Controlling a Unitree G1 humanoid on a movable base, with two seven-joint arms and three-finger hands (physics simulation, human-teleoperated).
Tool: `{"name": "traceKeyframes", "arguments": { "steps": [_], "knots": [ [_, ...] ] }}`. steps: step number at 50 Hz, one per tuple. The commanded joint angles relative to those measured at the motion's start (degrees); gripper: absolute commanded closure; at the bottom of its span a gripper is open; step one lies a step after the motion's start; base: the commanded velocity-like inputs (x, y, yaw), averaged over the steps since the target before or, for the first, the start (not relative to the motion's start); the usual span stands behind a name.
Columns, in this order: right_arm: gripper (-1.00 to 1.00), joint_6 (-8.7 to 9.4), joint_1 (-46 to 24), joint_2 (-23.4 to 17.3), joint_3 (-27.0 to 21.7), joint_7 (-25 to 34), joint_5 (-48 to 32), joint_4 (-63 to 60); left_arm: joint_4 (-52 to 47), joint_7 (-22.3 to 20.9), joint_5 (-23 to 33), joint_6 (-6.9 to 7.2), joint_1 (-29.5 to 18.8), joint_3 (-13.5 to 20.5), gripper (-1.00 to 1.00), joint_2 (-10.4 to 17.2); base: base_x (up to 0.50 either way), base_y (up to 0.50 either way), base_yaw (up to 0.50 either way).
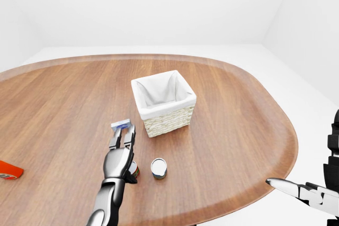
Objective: Pick up the tomato sauce, and put it in the basket.
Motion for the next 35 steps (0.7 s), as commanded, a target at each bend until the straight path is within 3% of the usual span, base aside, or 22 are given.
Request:
{"name": "traceKeyframes", "arguments": {
  "steps": [1, 22, 25, 35],
  "knots": [
    [-1.00, 0.00, -0.37, 0.29, -0.10, 0.19, -0.19, 0.00, 3.95, 1.47, 1.62, 0.00, -1.32, -0.31, -1.00, 0.63, 0.00, 0.00, 0.00],
    [-1.00, 0.00, 0.56, -0.99, 0.06, -0.91, 0.55, 0.00, 9.60, 3.66, 4.10, 0.00, -2.66, -1.52, -1.00, 1.60, 0.00, 0.00, 0.00],
    [-1.00, 0.00, 0.74, -1.21, 0.07, -1.08, 0.67, 0.00, 11.59, 5.37, 5.43, 0.97, -3.64, -1.50, -1.00, 1.88, 0.00, 0.00, 0.00],
    [-1.00, 0.00, 0.57, -1.02, 0.23, -0.96, 0.38, 0.00, 13.62, 5.07, 5.34, 0.45, -3.56, -2.37, -1.00, 2.01, 0.00, 0.00, 0.00]
  ]
}}
